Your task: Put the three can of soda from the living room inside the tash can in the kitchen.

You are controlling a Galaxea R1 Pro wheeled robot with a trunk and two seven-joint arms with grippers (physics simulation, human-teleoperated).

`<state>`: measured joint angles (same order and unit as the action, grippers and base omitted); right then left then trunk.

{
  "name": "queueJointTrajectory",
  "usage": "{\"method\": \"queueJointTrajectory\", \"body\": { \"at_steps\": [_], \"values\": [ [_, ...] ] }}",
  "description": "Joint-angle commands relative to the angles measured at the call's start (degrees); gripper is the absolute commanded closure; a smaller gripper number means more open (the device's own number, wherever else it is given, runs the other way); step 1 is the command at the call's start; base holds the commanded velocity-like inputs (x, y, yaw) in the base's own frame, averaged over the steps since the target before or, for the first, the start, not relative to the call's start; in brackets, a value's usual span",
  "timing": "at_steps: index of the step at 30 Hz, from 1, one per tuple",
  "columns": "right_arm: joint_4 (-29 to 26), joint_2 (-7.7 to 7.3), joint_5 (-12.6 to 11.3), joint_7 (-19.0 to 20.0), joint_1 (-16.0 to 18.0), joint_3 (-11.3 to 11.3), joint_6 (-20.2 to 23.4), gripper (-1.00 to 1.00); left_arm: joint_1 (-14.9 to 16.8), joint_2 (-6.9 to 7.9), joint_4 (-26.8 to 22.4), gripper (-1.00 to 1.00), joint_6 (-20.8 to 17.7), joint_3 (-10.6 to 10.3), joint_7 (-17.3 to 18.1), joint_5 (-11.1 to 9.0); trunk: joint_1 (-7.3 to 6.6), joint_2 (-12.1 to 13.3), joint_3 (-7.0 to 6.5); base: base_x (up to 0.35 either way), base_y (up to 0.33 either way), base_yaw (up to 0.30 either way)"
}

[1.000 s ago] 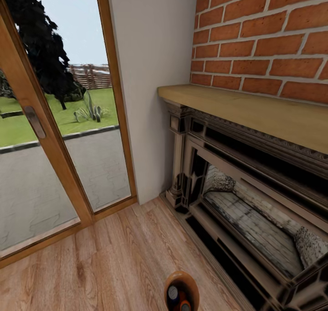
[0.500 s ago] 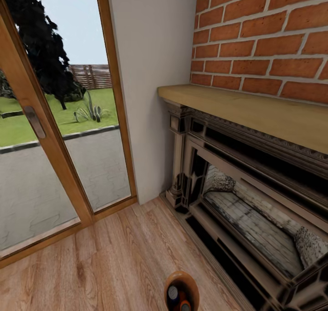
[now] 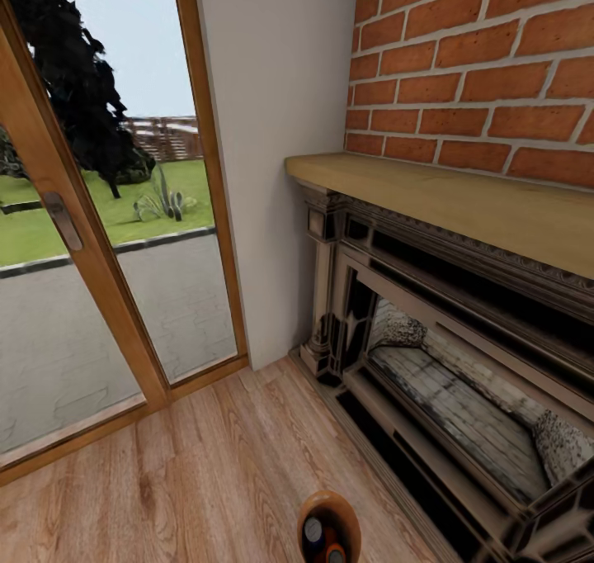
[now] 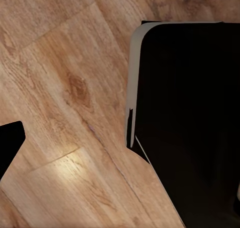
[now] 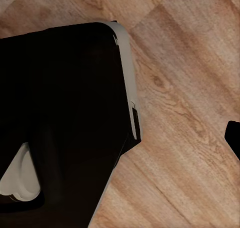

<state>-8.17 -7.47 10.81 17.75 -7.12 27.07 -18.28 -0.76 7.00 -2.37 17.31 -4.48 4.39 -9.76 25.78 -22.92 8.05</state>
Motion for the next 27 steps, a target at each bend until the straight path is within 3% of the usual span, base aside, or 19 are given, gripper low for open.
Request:
{"method": "queueJointTrajectory", "body": {
  "at_steps": [1, 27],
  "values": [
    [0.0, 0.00, 0.0, 0.0, 0.0, 0.0, 0.0, -1.00, 0.0, 0.01, 0.0, -1.00, 0.0, 0.0, 0.0, 0.0, 0.00, 0.0, 0.00, 0.000, 0.000, 0.000],
    [0.0, 0.00, 0.0, 0.0, 0.0, 0.0, 0.0, -1.00, 0.0, 0.03, 0.0, -1.00, 0.0, 0.0, 0.0, 0.0, 0.00, 0.0, 0.00, 0.000, 0.000, 0.000]
  ]
}}
